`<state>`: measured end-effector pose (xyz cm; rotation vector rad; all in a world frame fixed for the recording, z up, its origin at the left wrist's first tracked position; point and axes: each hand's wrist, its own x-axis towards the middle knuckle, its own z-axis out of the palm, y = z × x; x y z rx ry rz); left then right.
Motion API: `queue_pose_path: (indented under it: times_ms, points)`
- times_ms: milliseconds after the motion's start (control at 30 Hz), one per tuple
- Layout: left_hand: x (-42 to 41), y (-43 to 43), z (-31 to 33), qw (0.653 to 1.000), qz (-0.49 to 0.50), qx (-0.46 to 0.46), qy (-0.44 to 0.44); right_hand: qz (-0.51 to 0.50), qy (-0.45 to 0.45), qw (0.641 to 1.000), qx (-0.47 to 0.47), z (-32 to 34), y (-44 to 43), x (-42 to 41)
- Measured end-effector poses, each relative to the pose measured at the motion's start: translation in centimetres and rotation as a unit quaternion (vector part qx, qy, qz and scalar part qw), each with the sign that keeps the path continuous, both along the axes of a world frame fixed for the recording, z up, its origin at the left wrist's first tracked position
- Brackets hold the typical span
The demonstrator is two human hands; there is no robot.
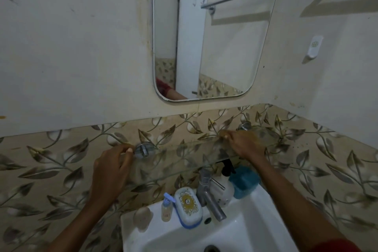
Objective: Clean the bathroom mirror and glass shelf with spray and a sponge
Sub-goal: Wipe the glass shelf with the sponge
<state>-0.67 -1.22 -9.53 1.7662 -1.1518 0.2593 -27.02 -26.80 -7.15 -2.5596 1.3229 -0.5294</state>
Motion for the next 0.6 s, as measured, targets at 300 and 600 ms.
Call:
queue_pose_path:
  times_ms: [300, 600]
  points:
    - [0.0, 0.0, -0.2, 1.000, -0.013, -0.009, 0.015, -0.005, -0.029, 0.999, 0.026, -0.9, -0.6, -2.0]
    - [0.0, 0.0, -0.3, 0.998, -0.028, -0.026, 0.044, 0.107, -0.041, 0.993, -0.025, -2.6, 4.1, -1.6]
